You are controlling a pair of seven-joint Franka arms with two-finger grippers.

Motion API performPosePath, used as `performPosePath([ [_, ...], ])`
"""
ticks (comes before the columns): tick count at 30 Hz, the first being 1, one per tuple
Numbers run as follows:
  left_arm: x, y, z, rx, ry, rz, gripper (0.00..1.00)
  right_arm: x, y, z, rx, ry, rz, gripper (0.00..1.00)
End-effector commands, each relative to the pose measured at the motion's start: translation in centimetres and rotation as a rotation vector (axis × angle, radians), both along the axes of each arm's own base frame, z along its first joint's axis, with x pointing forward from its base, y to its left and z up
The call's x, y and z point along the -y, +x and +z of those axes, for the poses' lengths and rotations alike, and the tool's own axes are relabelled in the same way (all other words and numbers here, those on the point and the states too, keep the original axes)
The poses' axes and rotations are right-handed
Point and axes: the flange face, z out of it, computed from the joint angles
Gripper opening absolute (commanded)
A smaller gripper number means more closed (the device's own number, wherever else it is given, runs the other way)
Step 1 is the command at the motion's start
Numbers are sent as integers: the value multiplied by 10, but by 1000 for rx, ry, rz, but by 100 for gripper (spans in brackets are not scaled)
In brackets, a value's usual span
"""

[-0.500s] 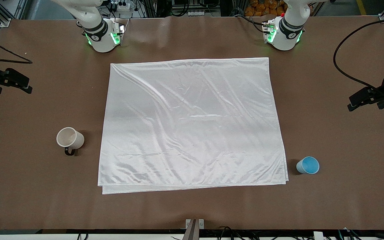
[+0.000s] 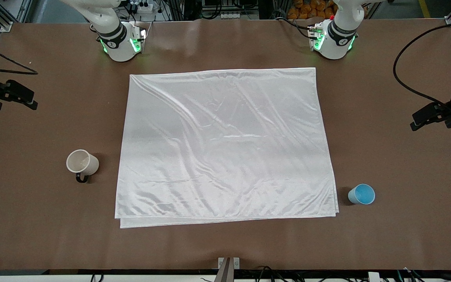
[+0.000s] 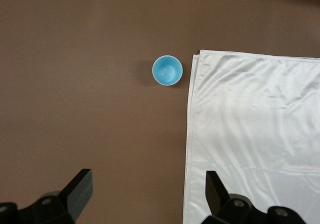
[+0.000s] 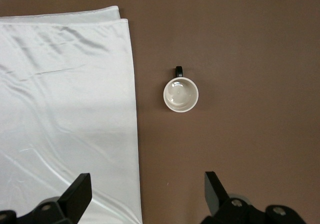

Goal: Place blue cup into white mug on cloth

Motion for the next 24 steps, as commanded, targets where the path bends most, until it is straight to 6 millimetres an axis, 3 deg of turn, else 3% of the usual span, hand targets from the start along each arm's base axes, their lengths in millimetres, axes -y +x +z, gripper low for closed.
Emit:
performPosePath([
  [1, -3, -4, 0, -5, -9, -17, 100, 0, -4, 8, 8, 14, -19, 100],
  [10, 3, 8, -16, -3, -14, -15, 100, 0, -4, 7, 7, 14, -19, 100],
  [17, 1, 35, -60, -7, -18, -18, 100, -1, -2, 5, 8, 14, -18, 100],
  [24, -5, 61, -125, -51, -26, -17, 100, 0, 0, 1, 2, 15, -18, 100],
])
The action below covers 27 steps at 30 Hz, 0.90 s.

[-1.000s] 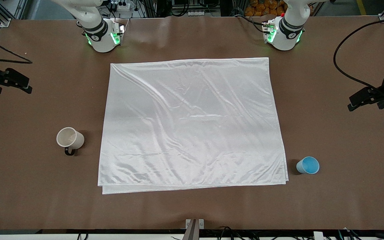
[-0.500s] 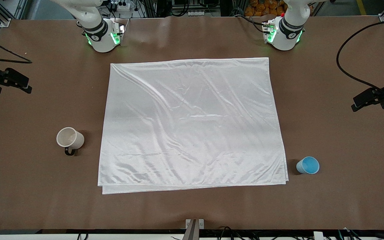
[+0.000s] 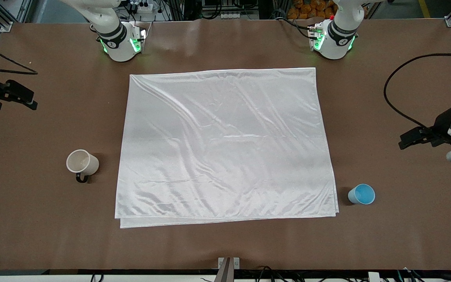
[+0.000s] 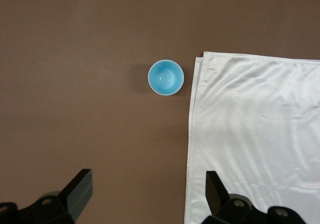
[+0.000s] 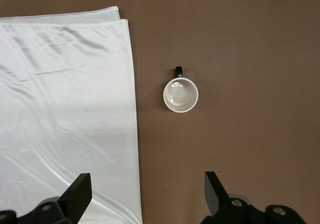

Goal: Place blue cup into white mug on cloth

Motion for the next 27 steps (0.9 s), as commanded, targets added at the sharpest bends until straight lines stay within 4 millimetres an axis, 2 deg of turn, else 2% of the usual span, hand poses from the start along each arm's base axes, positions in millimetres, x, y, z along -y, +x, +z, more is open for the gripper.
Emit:
performPosePath([
  [1, -7, 23, -51, -19, -13, -10, 100, 0, 1, 0, 1, 15, -17, 100],
  [7, -15, 46, -121, -31, -26, 6, 100, 1, 2, -2, -2, 14, -18, 100],
  [16, -20, 65, -197, -20, -32, 20, 100, 5, 5, -16, -9, 16, -25, 100],
  [21, -24, 72, -229, 0, -30, 27, 100, 11, 10, -23, -12, 16, -28, 100],
  [27, -25, 84, -249, 5, -29, 33, 100, 22, 20, -44, -27, 22, -41, 100],
])
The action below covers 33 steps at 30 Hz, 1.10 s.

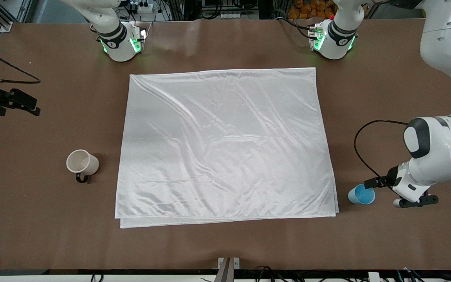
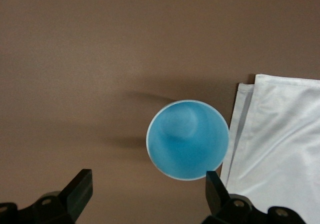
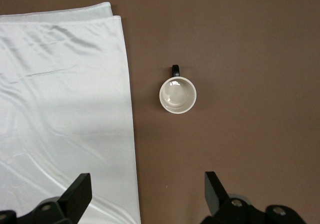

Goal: Place blue cup into white mug on cloth

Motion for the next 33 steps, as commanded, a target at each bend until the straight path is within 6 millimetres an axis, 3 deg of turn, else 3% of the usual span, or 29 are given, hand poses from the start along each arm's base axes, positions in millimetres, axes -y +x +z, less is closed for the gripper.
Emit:
performPosePath([
  [1, -3, 15, -11, 16, 2, -10, 100, 10, 10, -17, -5, 18, -22, 100],
  [8, -5, 21, -24, 37, 12, -17, 100, 16, 18, -33, -9, 21, -30, 100],
  [15, -2, 22, -40, 51, 21, -28, 81, 25, 30, -54, -16, 26, -43, 100],
  [20, 2, 22, -49, 51, 32, -38, 62, 35, 49, -88, -20, 34, -56, 100],
  [25, 11, 21, -59, 45, 34, -46, 54, 50, 67, -130, -29, 44, -79, 100],
  [29, 12, 21, -61, 45, 34, -35, 35, 53, 79, -161, -39, 50, -81, 100],
  [33, 12, 21, -62, 48, 34, -32, 8, 56, 88, -186, -37, 54, -84, 100],
])
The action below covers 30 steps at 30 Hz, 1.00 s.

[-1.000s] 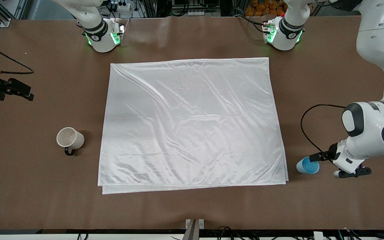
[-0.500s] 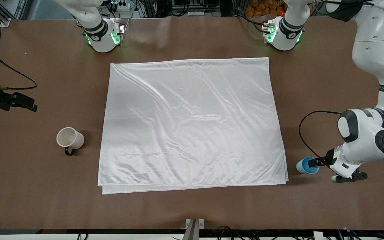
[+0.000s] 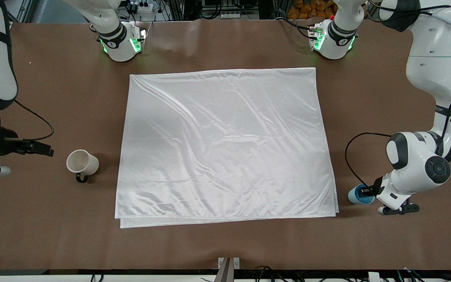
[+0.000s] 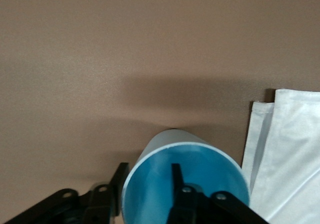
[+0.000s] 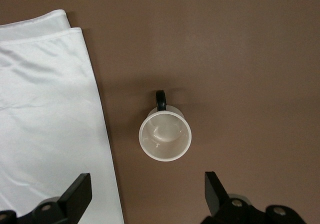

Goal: Place blue cup into white mug on cloth

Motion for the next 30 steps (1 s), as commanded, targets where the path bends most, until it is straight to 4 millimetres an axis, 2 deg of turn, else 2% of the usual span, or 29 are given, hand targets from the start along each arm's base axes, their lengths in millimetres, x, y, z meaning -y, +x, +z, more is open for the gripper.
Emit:
performPosePath([
  [1, -1, 5, -2, 14, 22, 3, 1, 4, 13, -29, 1, 24, -13, 100],
  [8, -1, 7, 6, 28, 24, -4, 0, 5, 25, -79, -20, 26, -10, 100],
  [14, -1, 10, 33, 61, 28, -7, 0, 7, 33, -116, -22, 32, -12, 100],
  [19, 3, 11, 67, 82, 33, -16, 0, 1, 39, -137, -11, 35, -6, 100],
  [25, 8, 2, 123, 64, 37, -25, 0, 0, 44, -167, 1, 40, -8, 100],
  [30, 23, -11, 167, 28, 40, -45, 0, -4, 46, -184, 3, 42, -1, 100],
])
